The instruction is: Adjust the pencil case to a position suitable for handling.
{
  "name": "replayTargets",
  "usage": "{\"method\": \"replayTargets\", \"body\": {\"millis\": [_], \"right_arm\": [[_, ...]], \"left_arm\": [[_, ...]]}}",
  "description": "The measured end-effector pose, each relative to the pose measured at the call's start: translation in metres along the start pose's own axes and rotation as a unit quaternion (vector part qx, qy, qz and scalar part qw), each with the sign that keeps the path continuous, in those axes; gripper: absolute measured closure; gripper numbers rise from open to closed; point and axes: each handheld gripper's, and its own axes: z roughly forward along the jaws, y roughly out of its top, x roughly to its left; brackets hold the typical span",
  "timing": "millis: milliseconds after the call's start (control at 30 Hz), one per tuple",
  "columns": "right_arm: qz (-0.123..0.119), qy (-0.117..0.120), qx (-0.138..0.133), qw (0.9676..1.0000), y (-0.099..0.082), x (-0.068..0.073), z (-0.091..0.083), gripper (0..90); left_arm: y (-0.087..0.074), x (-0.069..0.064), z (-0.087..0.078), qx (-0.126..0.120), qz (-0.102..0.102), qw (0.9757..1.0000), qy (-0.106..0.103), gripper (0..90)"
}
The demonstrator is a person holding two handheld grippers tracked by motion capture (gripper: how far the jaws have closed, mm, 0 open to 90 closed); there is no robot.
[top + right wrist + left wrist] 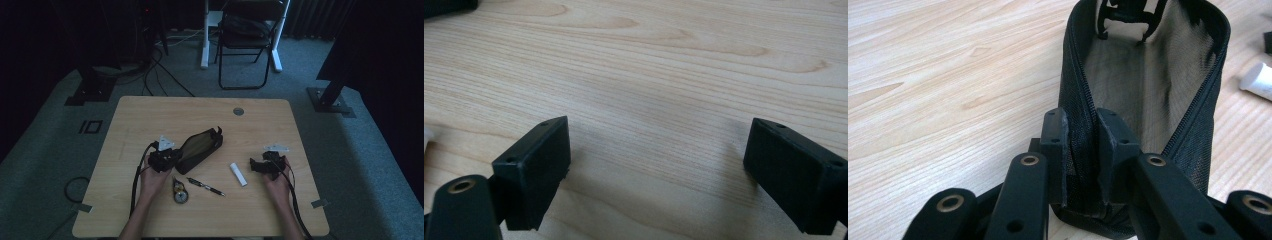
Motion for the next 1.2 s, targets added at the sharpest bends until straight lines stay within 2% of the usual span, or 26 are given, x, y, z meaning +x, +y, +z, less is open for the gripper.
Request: {"method": "replayTargets", "body": {"millis": [200,367,533,767,900,1000,1200], "right_arm": [[0.000,0.000,0.000,1.0000,0.000,0.000,0.000,11.4],[0.000,0.000,0.000,1.0000,0.000,0.000,0.000,11.4],[0.000,0.000,0.000,1.0000,0.000,0.000,0.000,11.4],[0.000,0.000,0.000,1.0000,0.000,0.000,0.000,11.4],[0.000,0.000,0.000,1.0000,0.000,0.000,0.000,11.4],[0.000,0.000,0.000,1.0000,0.000,0.000,0.000,11.4],[0.000,0.000,0.000,1.0000,0.000,0.000,0.000,11.4]], "left_arm": [[-0.002,-0.001,-0.001,-0.007,0.030,0.9993,-0.020,76.0],[-0.003,-0.001,-0.001,-0.010,0.038,0.9988,-0.028,75.9],[-0.004,-0.001,-0.001,-0.013,0.038,0.9987,-0.032,74.9],[-0.006,-0.001,-0.009,-0.024,0.028,0.9990,-0.024,56.2],[-0.007,0.000,-0.018,-0.037,0.019,0.9990,-0.018,50.4],[-0.007,0.001,-0.026,-0.048,0.013,0.9987,-0.013,48.3],[-0.006,-0.002,-0.038,-0.060,0.017,0.9980,-0.004,47.0]]}}
